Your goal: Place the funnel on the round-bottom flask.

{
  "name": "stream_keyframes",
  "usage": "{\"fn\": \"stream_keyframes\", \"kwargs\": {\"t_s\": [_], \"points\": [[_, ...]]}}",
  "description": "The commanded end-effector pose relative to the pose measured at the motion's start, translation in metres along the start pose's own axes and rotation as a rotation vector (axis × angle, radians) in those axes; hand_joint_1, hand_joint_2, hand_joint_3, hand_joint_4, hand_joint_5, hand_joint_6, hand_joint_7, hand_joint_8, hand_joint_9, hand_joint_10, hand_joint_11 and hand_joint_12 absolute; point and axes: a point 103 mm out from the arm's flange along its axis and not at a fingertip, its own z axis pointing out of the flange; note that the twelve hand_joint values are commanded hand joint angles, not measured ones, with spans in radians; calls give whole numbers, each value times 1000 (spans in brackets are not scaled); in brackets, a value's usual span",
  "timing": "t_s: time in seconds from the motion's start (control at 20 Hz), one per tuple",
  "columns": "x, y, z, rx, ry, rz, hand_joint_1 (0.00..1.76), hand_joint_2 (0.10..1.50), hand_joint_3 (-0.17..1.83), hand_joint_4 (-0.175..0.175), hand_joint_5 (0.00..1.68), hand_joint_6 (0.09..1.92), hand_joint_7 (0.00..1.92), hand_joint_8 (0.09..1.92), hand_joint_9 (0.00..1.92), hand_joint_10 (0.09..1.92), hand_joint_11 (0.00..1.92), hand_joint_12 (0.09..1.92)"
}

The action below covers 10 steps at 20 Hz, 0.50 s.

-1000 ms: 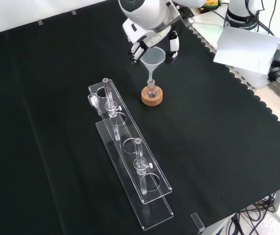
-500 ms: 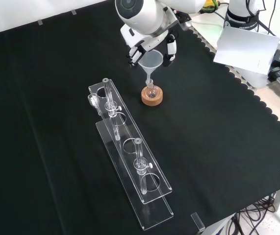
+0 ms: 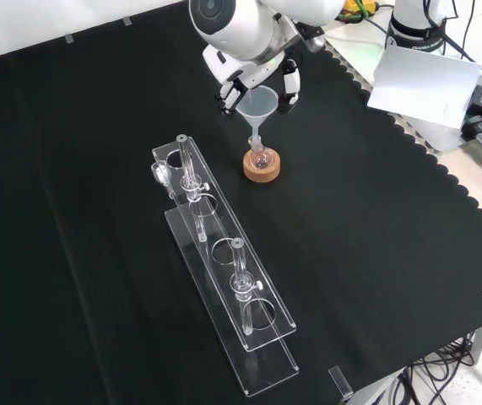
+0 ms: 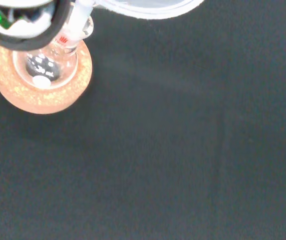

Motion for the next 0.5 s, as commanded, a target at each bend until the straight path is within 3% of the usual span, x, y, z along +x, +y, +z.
{"fn": "stream_keyframes", "kwargs": {"t_s": [0.05, 0.5], "points": [[3, 2, 7, 8, 0, -14, 819, 726, 697, 48, 829, 725, 896, 596, 1137, 326, 773, 1201], [8, 3, 6, 6, 0, -37, 818, 726, 696, 47, 829, 725, 892, 596, 1136, 326, 775, 1201]]}}
